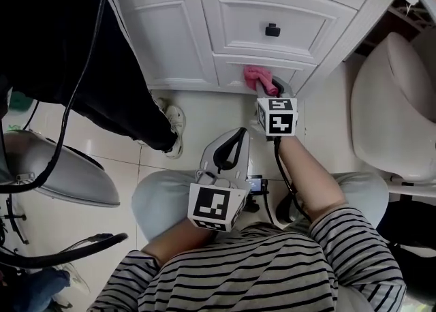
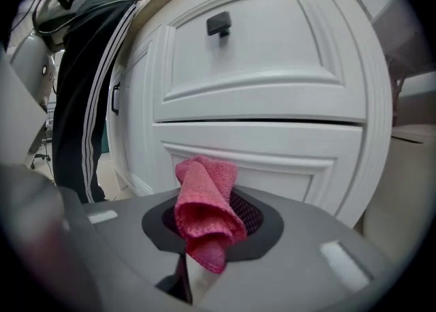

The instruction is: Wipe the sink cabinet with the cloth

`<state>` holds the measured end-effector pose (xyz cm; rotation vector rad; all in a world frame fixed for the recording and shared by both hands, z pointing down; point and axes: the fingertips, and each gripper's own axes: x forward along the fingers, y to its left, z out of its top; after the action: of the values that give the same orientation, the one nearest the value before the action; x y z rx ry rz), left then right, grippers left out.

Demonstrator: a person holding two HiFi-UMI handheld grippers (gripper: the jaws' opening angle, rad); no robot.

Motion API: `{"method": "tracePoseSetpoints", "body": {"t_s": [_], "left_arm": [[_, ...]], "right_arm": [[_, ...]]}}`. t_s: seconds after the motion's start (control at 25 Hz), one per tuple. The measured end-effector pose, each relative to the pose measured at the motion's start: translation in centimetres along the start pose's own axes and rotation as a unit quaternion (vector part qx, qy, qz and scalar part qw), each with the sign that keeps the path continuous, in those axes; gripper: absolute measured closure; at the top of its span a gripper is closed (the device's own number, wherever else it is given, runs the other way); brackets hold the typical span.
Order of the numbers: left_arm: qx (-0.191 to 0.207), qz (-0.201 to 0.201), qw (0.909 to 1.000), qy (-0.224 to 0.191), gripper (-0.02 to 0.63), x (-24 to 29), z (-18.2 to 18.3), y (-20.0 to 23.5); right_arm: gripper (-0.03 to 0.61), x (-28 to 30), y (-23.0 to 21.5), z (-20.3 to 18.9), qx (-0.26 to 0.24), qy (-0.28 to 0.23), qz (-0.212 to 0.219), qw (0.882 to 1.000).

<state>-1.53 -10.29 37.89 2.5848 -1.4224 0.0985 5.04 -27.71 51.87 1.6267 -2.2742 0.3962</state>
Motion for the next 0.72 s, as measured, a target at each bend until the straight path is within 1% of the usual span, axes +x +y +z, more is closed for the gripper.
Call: {"method": "tracePoseSetpoints", "body": {"t_s": [0.16, 0.28, 0.4, 0.48, 0.56, 0.6, 0.64, 0.68, 0.72], "left_arm": [[0.002, -0.001, 1.0000, 0.003, 0.620, 0.1, -0.1, -0.3], [0.013, 0.001, 0.9999, -0.002, 0.620, 0.1, 0.0, -0.5], [0.010, 0.002, 1.0000, 0.000, 0.620, -0.1, 0.1, -0.5], [0.005, 0.003, 1.0000, -0.002, 0.620, -0.2, 0.3, -0.4], [0.004, 0.003, 1.0000, -0.005, 0.620, -0.1, 0.5, -0.4], [0.005, 0.003, 1.0000, -0.007, 0.620, -0.2, 0.5, -0.4], [0.005, 0.003, 0.9999, -0.009, 0.620, -0.3, 0.5, -0.4], [0.004, 0.003, 0.9999, -0.012, 0.620, -0.3, 0.6, -0.4], [0.001, 0.002, 0.9999, -0.014, 0.620, -0.4, 0.7, -0.3]], "right_arm": [[0.486, -1.1, -4.1, -0.4, 0.008, -0.010, -0.033, 0.999], [0.486, -1.6, -7.5, -1.6, 0.019, 0.000, -0.070, 0.997], [0.485, -2.9, -10.5, -3.2, 0.035, 0.014, -0.101, 0.994], [0.486, -4.2, -12.3, -4.1, 0.049, 0.020, -0.131, 0.990], [0.488, -5.9, -14.3, -4.6, 0.081, 0.021, -0.172, 0.982], [0.488, -6.6, -14.7, -4.9, 0.099, 0.019, -0.183, 0.978], [0.489, -7.1, -14.5, -5.0, 0.110, 0.016, -0.182, 0.977], [0.488, -7.2, -13.4, -5.0, 0.111, 0.012, -0.170, 0.979], [0.488, -6.8, -11.7, -4.9, 0.102, 0.007, -0.147, 0.984]]}}
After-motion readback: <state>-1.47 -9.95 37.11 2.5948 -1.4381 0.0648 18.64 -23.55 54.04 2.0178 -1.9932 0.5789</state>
